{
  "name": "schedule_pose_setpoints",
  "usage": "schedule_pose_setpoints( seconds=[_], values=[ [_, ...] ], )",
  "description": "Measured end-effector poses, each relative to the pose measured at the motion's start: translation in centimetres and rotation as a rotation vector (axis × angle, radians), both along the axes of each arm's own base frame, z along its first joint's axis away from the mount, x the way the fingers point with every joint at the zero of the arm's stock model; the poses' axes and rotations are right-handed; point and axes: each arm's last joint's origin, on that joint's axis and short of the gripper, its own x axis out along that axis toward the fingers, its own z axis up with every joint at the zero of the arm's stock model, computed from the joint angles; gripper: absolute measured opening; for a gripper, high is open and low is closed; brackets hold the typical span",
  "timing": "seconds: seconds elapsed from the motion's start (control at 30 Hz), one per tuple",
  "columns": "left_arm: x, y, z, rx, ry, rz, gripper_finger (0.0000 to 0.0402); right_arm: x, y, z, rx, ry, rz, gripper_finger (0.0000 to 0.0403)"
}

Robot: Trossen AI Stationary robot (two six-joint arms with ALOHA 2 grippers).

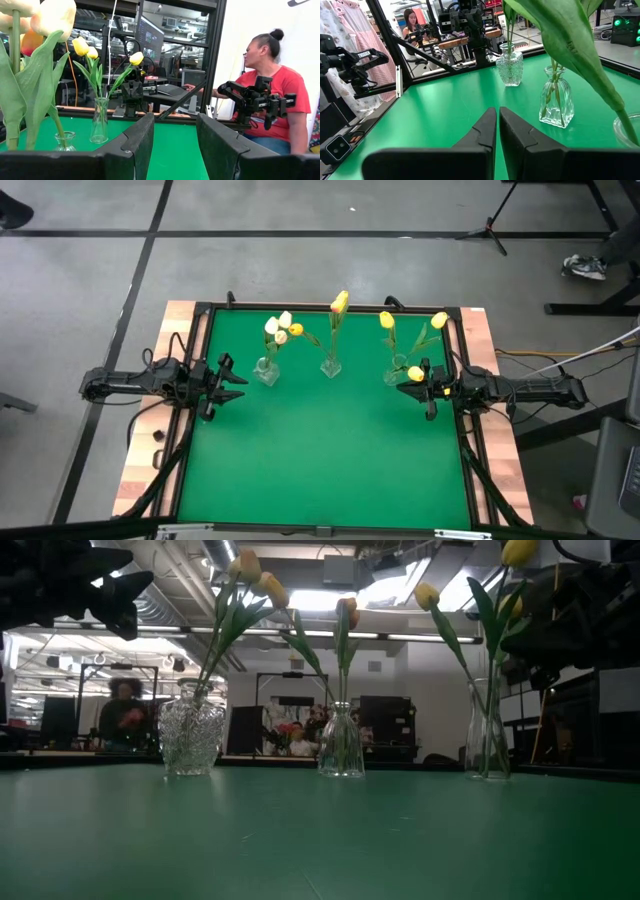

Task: Sort flowers into vase by color
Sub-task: Return to Home Position

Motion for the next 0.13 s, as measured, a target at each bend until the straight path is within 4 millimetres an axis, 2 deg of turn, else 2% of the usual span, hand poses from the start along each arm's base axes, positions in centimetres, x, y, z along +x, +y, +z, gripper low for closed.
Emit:
schedule_pose_setpoints(
  seconds=[0.13],
  values=[
    [0.0, 0.0, 0.0, 0.0, 0.0, 0.0, 0.0145, 0.0, 0.0, 0.0, 0.0, 0.0, 0.0, 0.0021]
  ],
)
